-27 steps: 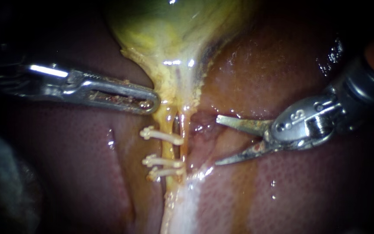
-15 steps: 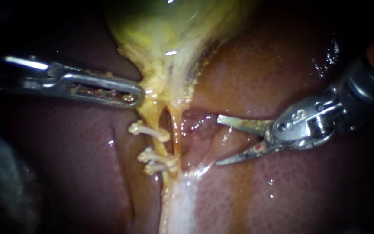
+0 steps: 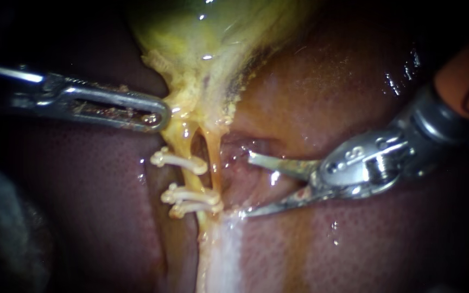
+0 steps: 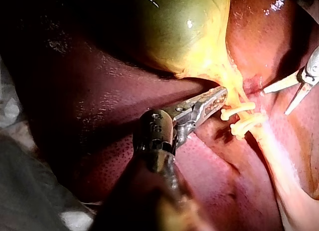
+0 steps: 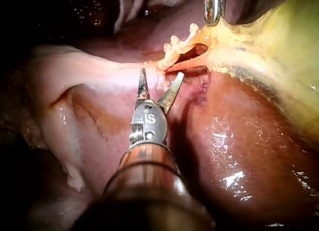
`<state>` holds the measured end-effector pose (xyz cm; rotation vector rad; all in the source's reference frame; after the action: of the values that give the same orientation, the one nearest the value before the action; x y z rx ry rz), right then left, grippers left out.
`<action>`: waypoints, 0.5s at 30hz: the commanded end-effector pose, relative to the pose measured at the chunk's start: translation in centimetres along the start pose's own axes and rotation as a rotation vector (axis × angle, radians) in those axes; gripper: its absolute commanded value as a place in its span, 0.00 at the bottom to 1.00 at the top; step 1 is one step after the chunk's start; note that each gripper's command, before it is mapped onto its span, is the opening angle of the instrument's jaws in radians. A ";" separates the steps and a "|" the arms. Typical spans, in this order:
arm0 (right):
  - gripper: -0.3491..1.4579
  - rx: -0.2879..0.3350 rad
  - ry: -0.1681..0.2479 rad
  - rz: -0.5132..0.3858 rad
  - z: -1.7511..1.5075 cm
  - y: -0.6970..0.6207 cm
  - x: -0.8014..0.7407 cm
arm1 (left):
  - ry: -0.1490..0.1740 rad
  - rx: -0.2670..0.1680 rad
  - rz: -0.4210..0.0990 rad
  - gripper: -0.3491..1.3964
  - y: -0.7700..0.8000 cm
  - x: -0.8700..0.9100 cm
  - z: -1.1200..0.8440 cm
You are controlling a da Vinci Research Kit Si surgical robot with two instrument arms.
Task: Go to the cutting position left tube
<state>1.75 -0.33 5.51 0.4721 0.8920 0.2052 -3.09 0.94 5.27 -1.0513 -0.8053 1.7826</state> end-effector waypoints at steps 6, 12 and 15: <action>0.99 0.041 0.030 0.048 0.22 0.01 0.04 | 0.000 0.001 -0.001 0.00 0.02 0.01 0.00; 0.99 0.069 0.061 0.103 0.36 0.07 0.08 | 0.000 0.001 -0.001 0.00 0.02 0.01 0.00; 0.99 0.090 0.069 0.135 0.43 0.10 0.04 | 0.001 0.002 -0.001 0.00 0.03 0.01 0.00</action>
<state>2.13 -0.37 5.79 0.6251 0.9444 0.3158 -3.11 0.93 5.25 -1.0503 -0.8041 1.7814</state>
